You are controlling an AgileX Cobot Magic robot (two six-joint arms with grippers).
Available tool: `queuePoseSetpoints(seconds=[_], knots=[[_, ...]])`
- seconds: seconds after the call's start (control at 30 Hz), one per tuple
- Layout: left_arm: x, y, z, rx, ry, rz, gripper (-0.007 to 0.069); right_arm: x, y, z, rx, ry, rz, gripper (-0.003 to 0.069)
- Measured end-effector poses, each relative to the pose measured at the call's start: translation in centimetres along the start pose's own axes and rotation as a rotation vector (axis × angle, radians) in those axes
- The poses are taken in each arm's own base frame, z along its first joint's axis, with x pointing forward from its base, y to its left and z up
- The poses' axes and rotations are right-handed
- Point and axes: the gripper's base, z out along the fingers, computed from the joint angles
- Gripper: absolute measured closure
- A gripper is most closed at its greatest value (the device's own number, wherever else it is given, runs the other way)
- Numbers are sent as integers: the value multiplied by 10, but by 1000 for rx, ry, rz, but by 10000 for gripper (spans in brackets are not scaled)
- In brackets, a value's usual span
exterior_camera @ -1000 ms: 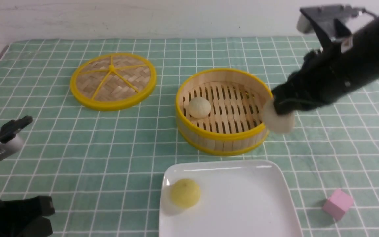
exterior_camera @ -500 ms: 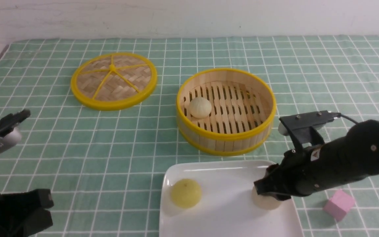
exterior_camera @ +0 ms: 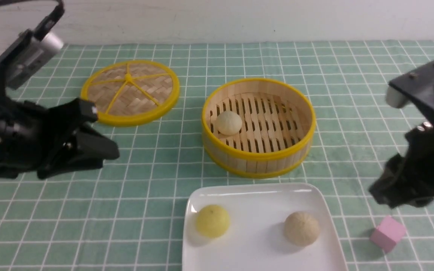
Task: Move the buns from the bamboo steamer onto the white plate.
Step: 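Reach into the bamboo steamer and grasp a bun with the left gripper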
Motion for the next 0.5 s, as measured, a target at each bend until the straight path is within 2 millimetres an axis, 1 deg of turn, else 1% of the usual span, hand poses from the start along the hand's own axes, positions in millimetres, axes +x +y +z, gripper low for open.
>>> queuePoseSetpoints(seconds=[0.03,0.07,0.1,0.13,0.17,0.23,0.27,0.3,0.4,0.47,0.5], knots=[[-5,-3,6,6,12,14,360,8,-2,-5,13,11,6,584],[-15,-13,21,19,43,47,358,20,-4,-8,29,27,19,639],[-20,-19,30,25,61,70,357,29,-6,-10,44,37,30,659],[-26,-28,43,28,83,103,356,39,-8,-11,55,42,37,670],[-27,-30,46,28,88,111,356,43,-8,-10,55,50,40,671],[-44,-57,86,-1,143,202,349,67,-9,-11,80,43,44,673],[-47,-60,92,-8,147,204,347,69,-10,-11,83,40,44,673],[-52,-68,105,-30,156,224,339,74,-9,-11,87,28,43,673],[-64,-85,138,-97,170,273,312,81,-9,-12,90,3,41,673],[-71,-97,167,-170,167,311,274,82,-8,-13,93,-18,40,673],[-74,-99,182,-207,167,332,258,81,-8,-13,94,-26,40,673]])
